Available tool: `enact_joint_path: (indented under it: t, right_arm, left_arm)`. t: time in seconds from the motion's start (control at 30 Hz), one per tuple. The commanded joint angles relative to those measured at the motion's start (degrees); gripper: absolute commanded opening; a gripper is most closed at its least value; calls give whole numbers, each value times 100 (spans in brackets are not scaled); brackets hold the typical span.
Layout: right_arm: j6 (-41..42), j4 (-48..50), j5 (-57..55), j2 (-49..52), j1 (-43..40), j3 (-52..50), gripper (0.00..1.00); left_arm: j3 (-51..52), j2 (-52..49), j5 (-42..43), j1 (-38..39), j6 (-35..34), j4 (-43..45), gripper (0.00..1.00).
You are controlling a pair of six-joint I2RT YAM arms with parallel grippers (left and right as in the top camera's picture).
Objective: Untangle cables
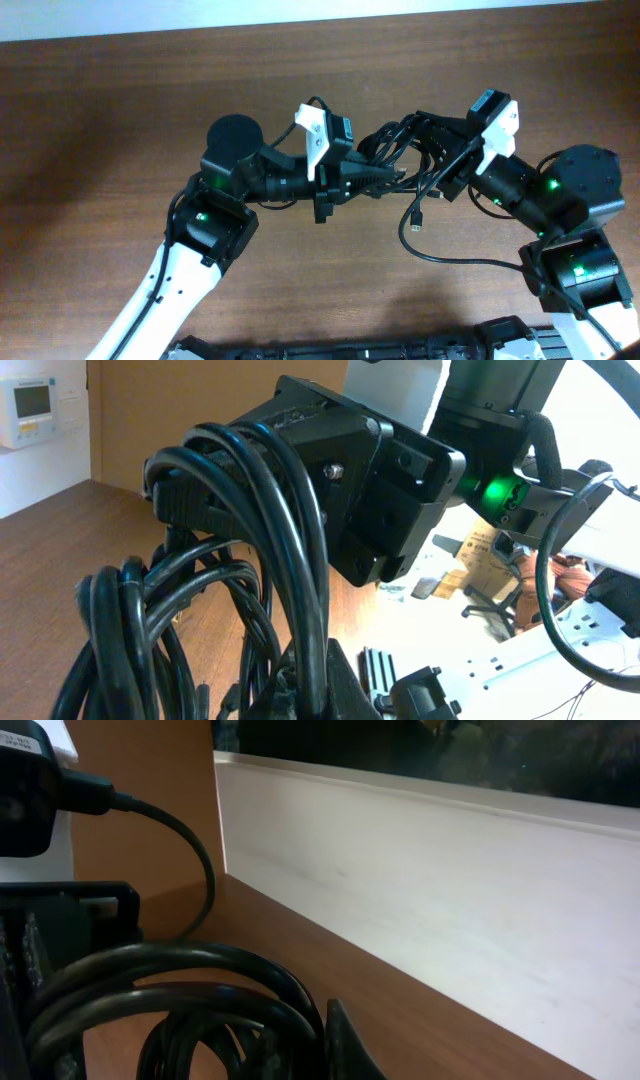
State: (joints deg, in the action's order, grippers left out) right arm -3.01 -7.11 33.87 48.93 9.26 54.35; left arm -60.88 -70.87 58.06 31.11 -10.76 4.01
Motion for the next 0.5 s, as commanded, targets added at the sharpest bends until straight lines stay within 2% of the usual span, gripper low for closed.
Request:
enact_joint_path:
  t: [0.0, 0.03, 0.07, 0.1, 0.13, 0.17, 0.23, 0.3, 0.4, 0.47]
  right_arm:
    - [177, 310, -761, -46, -66, 107, 4]
    - [179, 278, -758, -46, -66, 107, 4]
    - [179, 197, -758, -46, -66, 107, 10]
    - [179, 20, -756, -46, -66, 107, 38]
    - [179, -199, -756, -46, -66, 107, 61]
    - [179, -492, -758, -46, -66, 107, 76]
    - [201, -1211, -678, -52, -66, 107, 94]
    - [201, -1773, -542, -74, -66, 107, 100]
    - [201, -2264, -610, -74, -66, 107, 99]
    - [199, -2363, -643, -74, -66, 107, 99]
  left_arm:
    - [63, 76, 310, 35, 15, -203, 0]
    - [63, 76, 199, 35, 15, -280, 0]
    - [63, 76, 107, 33, 13, -319, 0]
    - [63, 76, 15, 35, 13, -321, 0]
    - [63, 76, -13, 33, 13, -271, 0]
    - [63, 76, -7, 35, 9, -142, 0]
    - [63, 76, -11, 33, 9, 205, 0]
    - [61, 76, -179, 33, 7, 341, 0]
    - [63, 76, -531, -98, -2, 321, 0]
    - [61, 83, -713, -289, -240, 323, 0]
